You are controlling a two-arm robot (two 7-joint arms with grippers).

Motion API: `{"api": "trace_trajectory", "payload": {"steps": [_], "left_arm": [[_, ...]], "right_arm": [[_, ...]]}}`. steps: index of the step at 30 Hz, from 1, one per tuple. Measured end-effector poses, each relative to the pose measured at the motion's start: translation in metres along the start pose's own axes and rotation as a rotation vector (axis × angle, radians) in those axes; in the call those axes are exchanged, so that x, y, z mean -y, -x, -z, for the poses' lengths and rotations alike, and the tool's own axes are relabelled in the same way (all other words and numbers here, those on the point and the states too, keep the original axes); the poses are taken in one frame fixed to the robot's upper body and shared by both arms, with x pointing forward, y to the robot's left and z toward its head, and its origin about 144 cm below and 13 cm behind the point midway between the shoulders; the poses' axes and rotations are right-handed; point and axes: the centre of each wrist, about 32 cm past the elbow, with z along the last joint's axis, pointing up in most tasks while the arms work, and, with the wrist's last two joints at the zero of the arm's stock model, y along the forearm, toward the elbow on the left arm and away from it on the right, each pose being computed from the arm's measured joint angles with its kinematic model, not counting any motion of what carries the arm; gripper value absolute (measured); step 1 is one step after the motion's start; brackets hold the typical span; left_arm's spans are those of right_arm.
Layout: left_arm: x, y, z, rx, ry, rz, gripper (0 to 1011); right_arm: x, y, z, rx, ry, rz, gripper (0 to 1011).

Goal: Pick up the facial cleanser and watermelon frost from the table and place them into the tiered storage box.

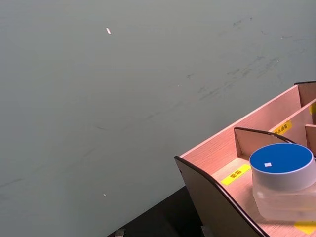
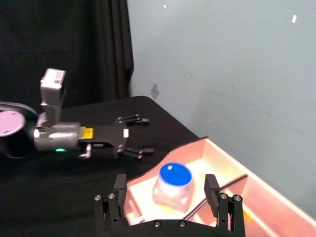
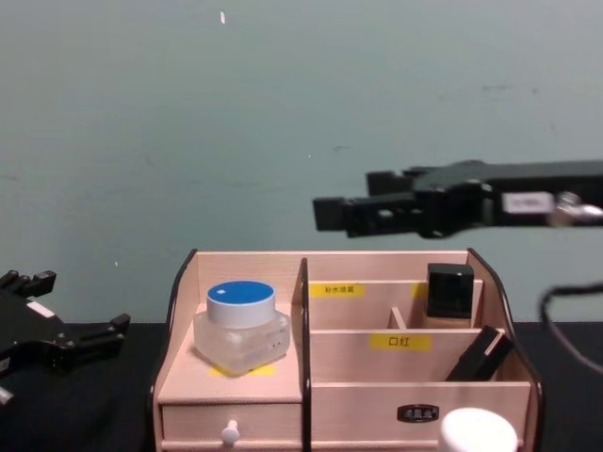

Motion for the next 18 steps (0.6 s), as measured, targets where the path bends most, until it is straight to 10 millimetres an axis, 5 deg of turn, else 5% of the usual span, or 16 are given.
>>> {"api": "trace_trajectory", "payload": {"steps": [7, 18], "left_arm": [[0.0, 0.0, 0.0, 0.0, 0.0, 0.0, 1001], [0.0, 0.0, 0.0, 0.0, 0.0, 0.0, 1001]], "right_arm": [[0.036, 0.041, 0.009, -0.036, -0.006, 0.022, 1002], [0.062, 0.073, 0.025, -0.076, 0.064, 0.021, 1003]]}}
